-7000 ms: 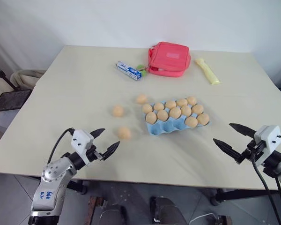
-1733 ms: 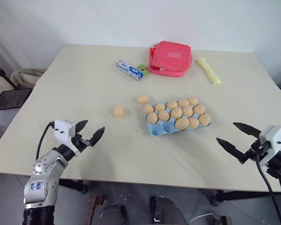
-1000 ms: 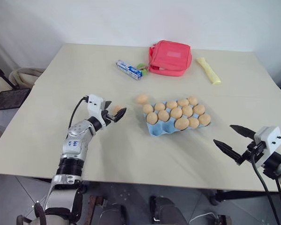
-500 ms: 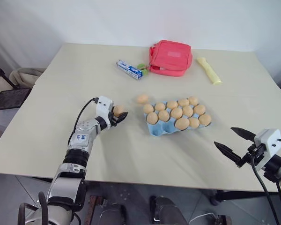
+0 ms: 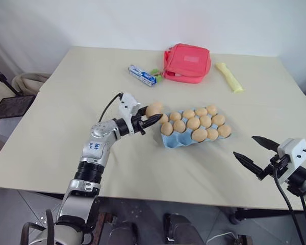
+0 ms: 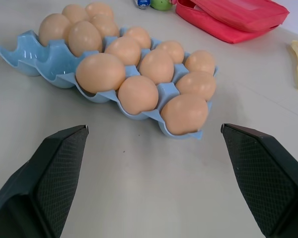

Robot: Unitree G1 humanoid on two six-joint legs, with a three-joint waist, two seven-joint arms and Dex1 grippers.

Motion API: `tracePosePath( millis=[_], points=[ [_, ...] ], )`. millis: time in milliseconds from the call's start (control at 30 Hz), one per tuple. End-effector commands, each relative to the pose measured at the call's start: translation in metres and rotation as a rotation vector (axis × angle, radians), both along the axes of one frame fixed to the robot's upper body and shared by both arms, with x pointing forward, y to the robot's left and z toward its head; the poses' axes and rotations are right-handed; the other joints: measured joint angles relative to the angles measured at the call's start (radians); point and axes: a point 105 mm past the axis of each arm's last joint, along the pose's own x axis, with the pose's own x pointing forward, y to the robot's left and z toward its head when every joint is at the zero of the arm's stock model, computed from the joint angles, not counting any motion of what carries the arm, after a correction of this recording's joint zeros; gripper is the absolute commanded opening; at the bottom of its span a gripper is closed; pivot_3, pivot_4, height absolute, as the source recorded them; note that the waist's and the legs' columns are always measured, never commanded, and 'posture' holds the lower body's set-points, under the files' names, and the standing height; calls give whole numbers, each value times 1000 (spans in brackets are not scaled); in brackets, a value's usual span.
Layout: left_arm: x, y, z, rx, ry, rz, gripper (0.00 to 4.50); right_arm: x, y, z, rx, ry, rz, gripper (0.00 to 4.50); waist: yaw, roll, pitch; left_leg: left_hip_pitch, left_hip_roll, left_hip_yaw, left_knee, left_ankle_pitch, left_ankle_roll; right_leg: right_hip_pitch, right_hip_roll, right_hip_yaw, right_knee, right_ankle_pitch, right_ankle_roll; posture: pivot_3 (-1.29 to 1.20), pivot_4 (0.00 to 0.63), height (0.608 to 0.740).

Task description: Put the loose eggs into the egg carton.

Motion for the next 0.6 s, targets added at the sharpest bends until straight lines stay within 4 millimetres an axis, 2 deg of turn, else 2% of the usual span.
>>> tracePosePath(
  millis=[33, 233, 600],
  points=[
    [-20, -27, 7, 24, -12, -154, 1979, -2, -2, 8, 1, -49, -18, 4500, -1, 0, 0, 0, 0, 0, 0, 0, 0, 0, 0, 0, 0, 0, 0, 0, 150, 740],
    [-28, -52, 2, 60, 40, -253, 1979, -7, -2, 5, 9, -57, -37, 4500, -2, 0, 0, 1, 0, 0, 0, 0, 1, 0, 0, 1, 0, 0, 0, 0, 150, 740],
    [-27, -66, -1, 70, 49, -310, 1979, -19, -2, 0, 21, -57, -79, 4500, -2, 0, 0, 0, 0, -1, 0, 1, 1, 0, 0, 1, 0, 0, 1, 0, 150, 740]
  ],
)
